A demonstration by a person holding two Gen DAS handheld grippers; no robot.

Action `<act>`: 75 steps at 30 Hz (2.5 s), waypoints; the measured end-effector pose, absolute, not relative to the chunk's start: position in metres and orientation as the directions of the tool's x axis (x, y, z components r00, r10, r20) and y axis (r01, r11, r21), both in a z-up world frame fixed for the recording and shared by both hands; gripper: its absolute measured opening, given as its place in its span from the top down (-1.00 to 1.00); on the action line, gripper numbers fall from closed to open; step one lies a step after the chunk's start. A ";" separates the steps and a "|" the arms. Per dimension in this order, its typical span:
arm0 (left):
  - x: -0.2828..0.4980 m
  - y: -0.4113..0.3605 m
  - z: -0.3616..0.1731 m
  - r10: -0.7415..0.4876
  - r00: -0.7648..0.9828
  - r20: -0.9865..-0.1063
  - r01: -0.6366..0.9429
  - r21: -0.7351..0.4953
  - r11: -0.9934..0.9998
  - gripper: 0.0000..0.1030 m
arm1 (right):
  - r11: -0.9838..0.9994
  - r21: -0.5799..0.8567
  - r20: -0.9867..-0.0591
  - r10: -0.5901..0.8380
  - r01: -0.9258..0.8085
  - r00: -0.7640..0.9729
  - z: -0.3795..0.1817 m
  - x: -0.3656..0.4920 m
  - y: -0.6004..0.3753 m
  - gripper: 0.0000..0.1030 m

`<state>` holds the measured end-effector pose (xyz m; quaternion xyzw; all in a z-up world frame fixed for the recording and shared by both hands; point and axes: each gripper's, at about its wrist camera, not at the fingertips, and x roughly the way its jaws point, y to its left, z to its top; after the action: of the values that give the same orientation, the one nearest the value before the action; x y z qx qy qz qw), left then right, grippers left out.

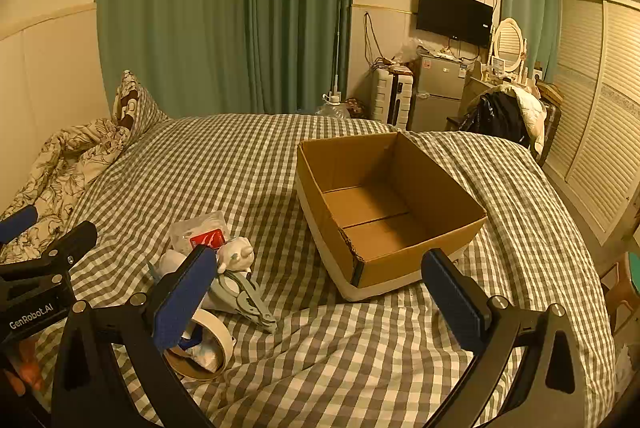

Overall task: Organize objects
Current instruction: 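Move both tools toward the pile of items on the bed, then grasp the masking tape roll with the right tool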

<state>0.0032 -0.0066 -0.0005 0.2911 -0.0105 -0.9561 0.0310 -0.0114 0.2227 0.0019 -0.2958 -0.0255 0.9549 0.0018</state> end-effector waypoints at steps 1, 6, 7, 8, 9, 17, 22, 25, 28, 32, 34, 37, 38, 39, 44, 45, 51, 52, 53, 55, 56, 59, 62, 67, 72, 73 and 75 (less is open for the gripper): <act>0.003 -0.006 -0.001 -0.066 -0.829 -0.556 0.053 0.039 -0.998 -1.00 | -0.999 -0.050 -0.565 0.018 0.012 -0.825 0.001 -0.012 0.222 -0.99; 0.004 -0.004 -0.001 -0.070 -0.827 -0.558 0.053 0.046 -0.998 -1.00 | -0.999 -0.049 -0.567 0.017 0.013 -0.823 0.001 -0.012 0.221 -0.99; 0.004 -0.004 -0.001 -0.070 -0.827 -0.558 0.054 0.046 -0.997 -1.00 | -0.999 -0.048 -0.568 0.016 0.014 -0.823 0.001 -0.012 0.222 -0.99; 0.004 -0.004 -0.001 -0.074 -0.827 -0.558 0.059 0.044 -0.997 -1.00 | -0.999 -0.048 -0.568 0.016 0.014 -0.823 0.001 -0.012 0.222 -0.99; 0.004 -0.004 -0.002 -0.073 -0.826 -0.558 0.059 0.044 -0.997 -1.00 | -0.999 -0.048 -0.568 0.015 0.015 -0.823 0.001 -0.012 0.222 -0.99; 0.004 -0.002 -0.002 -0.073 -0.823 -0.563 0.055 0.048 -0.997 -1.00 | -0.999 -0.046 -0.573 0.006 0.025 -0.819 0.001 -0.013 0.220 -0.99; 0.003 -0.003 -0.002 -0.070 -0.818 -0.571 0.054 0.046 -0.997 -1.00 | -0.999 -0.043 -0.576 -0.002 0.033 -0.818 -0.001 -0.013 0.219 -0.99; 0.003 -0.004 -0.003 -0.070 -0.814 -0.577 0.052 0.046 -0.998 -1.00 | -0.998 -0.042 -0.579 -0.006 0.037 -0.815 -0.002 -0.014 0.219 -0.99; 0.003 -0.005 -0.003 -0.069 -0.812 -0.580 0.051 0.047 -0.998 -1.00 | -0.998 -0.042 -0.580 -0.008 0.040 -0.815 -0.003 -0.014 0.218 -0.99; 0.003 -0.005 -0.003 -0.068 -0.811 -0.581 0.051 0.046 -0.998 -1.00 | -0.998 -0.043 -0.582 -0.012 0.046 -0.813 -0.003 -0.013 0.217 -0.99; 0.003 -0.005 -0.003 -0.068 -0.810 -0.582 0.050 0.046 -0.998 -1.00 | -0.998 -0.045 -0.582 -0.013 0.048 -0.813 -0.003 -0.013 0.216 -0.99; 0.003 -0.006 -0.003 -0.068 -0.809 -0.584 0.050 0.047 -0.998 -1.00 | -0.998 -0.046 -0.583 -0.016 0.053 -0.812 -0.003 -0.012 0.215 -0.99; 0.004 -0.006 -0.003 -0.068 -0.808 -0.585 0.050 0.047 -0.998 -1.00 | -0.997 -0.047 -0.584 -0.016 0.054 -0.812 -0.003 -0.012 0.215 -0.99; 0.004 -0.006 -0.003 -0.068 -0.807 -0.586 0.050 0.046 -0.998 -1.00 | -0.997 -0.047 -0.584 -0.017 0.055 -0.811 -0.003 -0.012 0.214 -0.99; 0.004 -0.006 -0.003 -0.068 -0.808 -0.586 0.050 0.046 -0.998 -1.00 | -0.997 -0.047 -0.587 -0.020 0.058 -0.810 -0.003 -0.012 0.213 -0.99; 0.004 -0.006 -0.003 -0.068 -0.808 -0.585 0.051 0.047 -0.998 -1.00 | -0.997 -0.047 -0.587 -0.020 0.059 -0.810 -0.004 -0.012 0.214 -0.99; 0.005 -0.006 -0.005 -0.070 -0.806 -0.587 0.052 0.047 -0.998 -1.00 | -0.997 -0.050 -0.589 -0.024 0.066 -0.808 -0.004 -0.011 0.211 -0.99; 0.005 -0.006 -0.005 -0.069 -0.806 -0.588 0.052 0.046 -0.998 -1.00 | -0.996 -0.050 -0.589 -0.025 0.067 -0.808 -0.004 -0.011 0.210 -0.99; 0.006 -0.007 -0.005 -0.068 -0.806 -0.588 0.052 0.045 -0.998 -1.00 | -0.996 -0.051 -0.589 -0.024 0.067 -0.807 -0.004 -0.011 0.210 -0.99; 0.006 -0.006 -0.005 -0.068 -0.806 -0.588 0.052 0.045 -0.998 -1.00 | -0.996 -0.051 -0.591 -0.028 0.071 -0.806 -0.003 -0.010 0.209 -0.99; 0.007 -0.007 -0.006 -0.068 -0.806 -0.588 0.052 0.044 -0.998 -1.00 | -0.996 -0.050 -0.591 -0.030 0.074 -0.806 -0.003 -0.009 0.208 -0.99; 0.009 -0.008 -0.006 -0.061 -0.807 -0.587 0.051 0.034 -0.998 -1.00 | -0.995 -0.055 -0.590 -0.031 0.078 -0.806 -0.001 -0.008 0.206 -0.99; 0.012 -0.010 -0.006 -0.065 -0.808 -0.586 0.060 0.028 -0.998 -1.00 | -0.994 -0.065 -0.588 -0.028 0.082 -0.809 0.001 -0.006 0.203 -0.99; 0.013 -0.017 -0.008 -0.072 -0.797 -0.600 0.075 0.019 -0.997 -1.00 | -0.993 -0.077 -0.596 -0.024 0.087 -0.803 -0.001 -0.005 0.197 -0.94; 0.010 -0.025 -0.022 -0.075 -0.765 -0.640 0.077 0.026 -0.997 -1.00 | -0.990 -0.080 -0.625 -0.040 0.116 -0.780 -0.011 -0.009 0.188 -0.91; 0.009 -0.027 -0.026 -0.080 -0.755 -0.650 0.080 0.030 -0.996 -1.00 | -0.990 -0.073 -0.636 -0.049 0.124 -0.771 -0.015 -0.012 0.187 -0.90; 0.006 -0.030 -0.036 -0.090 -0.735 -0.673 0.085 0.040 -0.996 -1.00 | -0.989 -0.054 -0.673 -0.068 0.141 -0.736 -0.029 -0.021 0.184 -0.89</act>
<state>0.0055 -0.0300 -0.0361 0.3613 -0.0034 -0.9313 0.0469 -0.0207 0.1841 -0.0293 -0.3587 -0.0505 0.9304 -0.0562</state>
